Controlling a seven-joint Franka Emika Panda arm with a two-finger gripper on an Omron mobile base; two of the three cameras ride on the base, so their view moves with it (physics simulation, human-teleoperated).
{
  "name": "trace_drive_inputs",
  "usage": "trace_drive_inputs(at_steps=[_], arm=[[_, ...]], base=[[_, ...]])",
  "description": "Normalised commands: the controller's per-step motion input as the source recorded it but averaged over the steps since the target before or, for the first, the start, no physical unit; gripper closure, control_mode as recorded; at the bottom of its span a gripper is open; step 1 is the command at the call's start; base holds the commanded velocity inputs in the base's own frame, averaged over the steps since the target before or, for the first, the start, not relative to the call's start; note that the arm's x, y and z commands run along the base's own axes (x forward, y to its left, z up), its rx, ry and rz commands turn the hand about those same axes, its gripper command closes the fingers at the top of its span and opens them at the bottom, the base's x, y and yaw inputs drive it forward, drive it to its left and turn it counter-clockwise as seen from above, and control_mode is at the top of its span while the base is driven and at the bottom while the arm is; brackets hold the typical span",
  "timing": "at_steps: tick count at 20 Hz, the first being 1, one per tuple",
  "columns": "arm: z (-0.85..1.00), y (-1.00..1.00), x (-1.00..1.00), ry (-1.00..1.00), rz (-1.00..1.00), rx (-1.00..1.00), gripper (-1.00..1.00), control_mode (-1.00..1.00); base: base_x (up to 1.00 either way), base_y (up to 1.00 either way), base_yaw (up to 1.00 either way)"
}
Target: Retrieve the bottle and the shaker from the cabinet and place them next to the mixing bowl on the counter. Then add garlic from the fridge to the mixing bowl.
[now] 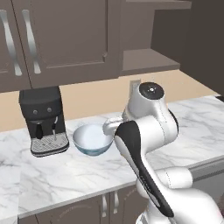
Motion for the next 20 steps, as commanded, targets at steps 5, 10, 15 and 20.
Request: trace_drive_inputs(at_steps=[5, 10, 15, 20], arm=[[0.0, 0.61, 0.53, 0.14, 0.13, 0.0, 1.0, -1.0], [-0.05, 0.26, 0.36, 0.17, 0.01, 0.0, 1.0, -1.0], [-0.28, 0.03, 0.54, 0.0, -0.02, -0.03, 1.0, -1.0], [-0.44, 0.0, 0.48, -0.07, -0.01, -0.01, 1.0, -1.0]], base=[[0.0, 0.0, 0.0], [0.0, 0.0, 0.0], [0.0, 0.0, 0.0], [0.0, 0.0, 0.0]])
